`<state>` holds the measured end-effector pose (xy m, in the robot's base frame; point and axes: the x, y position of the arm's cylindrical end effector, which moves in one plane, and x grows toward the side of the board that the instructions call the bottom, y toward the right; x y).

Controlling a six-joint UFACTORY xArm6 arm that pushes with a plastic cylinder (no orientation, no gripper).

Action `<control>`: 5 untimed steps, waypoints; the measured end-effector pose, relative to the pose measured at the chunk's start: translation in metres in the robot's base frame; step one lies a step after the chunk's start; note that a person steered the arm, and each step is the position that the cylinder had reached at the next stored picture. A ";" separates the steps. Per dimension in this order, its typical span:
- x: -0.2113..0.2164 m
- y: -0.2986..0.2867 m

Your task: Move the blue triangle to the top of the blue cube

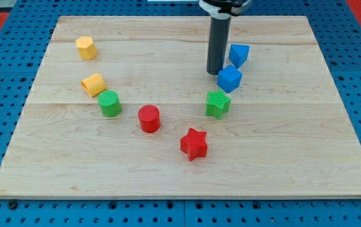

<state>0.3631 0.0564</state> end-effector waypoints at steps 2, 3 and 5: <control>-0.046 -0.041; -0.046 -0.044; -0.046 -0.049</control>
